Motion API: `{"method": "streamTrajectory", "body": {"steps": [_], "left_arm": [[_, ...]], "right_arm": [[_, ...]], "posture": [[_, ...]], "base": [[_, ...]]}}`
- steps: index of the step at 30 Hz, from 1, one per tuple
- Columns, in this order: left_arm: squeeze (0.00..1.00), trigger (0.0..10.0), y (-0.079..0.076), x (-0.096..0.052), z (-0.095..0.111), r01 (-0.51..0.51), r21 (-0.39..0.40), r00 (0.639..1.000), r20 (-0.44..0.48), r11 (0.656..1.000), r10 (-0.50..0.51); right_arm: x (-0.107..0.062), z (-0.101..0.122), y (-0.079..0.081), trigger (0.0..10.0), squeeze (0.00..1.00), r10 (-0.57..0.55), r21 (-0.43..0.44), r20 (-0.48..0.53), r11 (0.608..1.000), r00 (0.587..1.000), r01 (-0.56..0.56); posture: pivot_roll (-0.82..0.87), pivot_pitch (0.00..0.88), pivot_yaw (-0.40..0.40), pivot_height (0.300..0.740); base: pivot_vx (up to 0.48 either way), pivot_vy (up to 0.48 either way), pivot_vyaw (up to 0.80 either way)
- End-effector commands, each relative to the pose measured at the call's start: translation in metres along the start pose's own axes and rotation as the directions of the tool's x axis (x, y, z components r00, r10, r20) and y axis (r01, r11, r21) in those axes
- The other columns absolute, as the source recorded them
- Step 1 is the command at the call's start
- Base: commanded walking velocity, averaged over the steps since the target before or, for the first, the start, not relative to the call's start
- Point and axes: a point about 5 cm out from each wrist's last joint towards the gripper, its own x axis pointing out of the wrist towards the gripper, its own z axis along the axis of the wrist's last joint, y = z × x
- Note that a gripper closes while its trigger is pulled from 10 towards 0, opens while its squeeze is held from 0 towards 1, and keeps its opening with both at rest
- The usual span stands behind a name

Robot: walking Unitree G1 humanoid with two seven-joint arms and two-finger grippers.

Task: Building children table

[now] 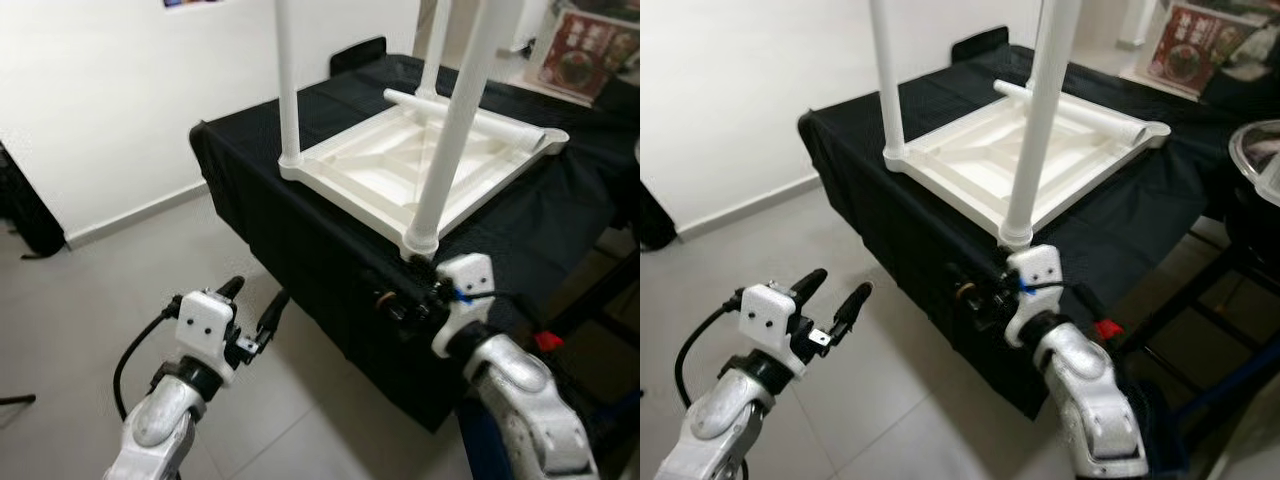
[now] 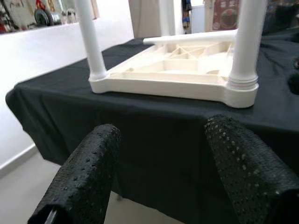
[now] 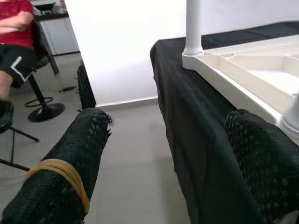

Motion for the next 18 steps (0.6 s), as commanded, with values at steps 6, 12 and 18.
{"method": "streamTrajectory", "body": {"steps": [6, 12, 18], "left_arm": [[0.0, 10.0, -0.0027, 0.0011, 0.0003, 0.005, -0.032, 1.0, -0.008, 0.999, -0.005], [0.0, 10.0, -0.0033, 0.0018, 0.0056, 0.008, -0.025, 1.0, 0.012, 1.0, -0.008], [0.0, 10.0, -0.0031, 0.0032, 0.0083, 0.017, -0.022, 1.0, 0.019, 1.0, -0.017]], "right_arm": [[-0.004, -0.0064, 0.0019, 10.0, 0.0, -0.006, -0.011, -0.042, 1.0, 0.999, 0.005], [-0.0055, -0.003, -0.0007, 10.0, 0.0, 0.019, 0.002, -0.031, 1.0, 0.999, -0.019], [-0.0055, 0.003, 0.0085, 10.0, 0.0, 0.115, -0.072, -0.041, 0.99, 0.992, -0.118]], "posture": [[-0.06, 0.1, 0.007, 0.74], [-0.05, 0.096, 0.003, 0.74], [-0.05, 0.092, 0.005, 0.74]], "base": [[0.0, -0.157, 0.0], [0.162, 0.0, 0.27], [0.363, 0.0, 0.47]]}}
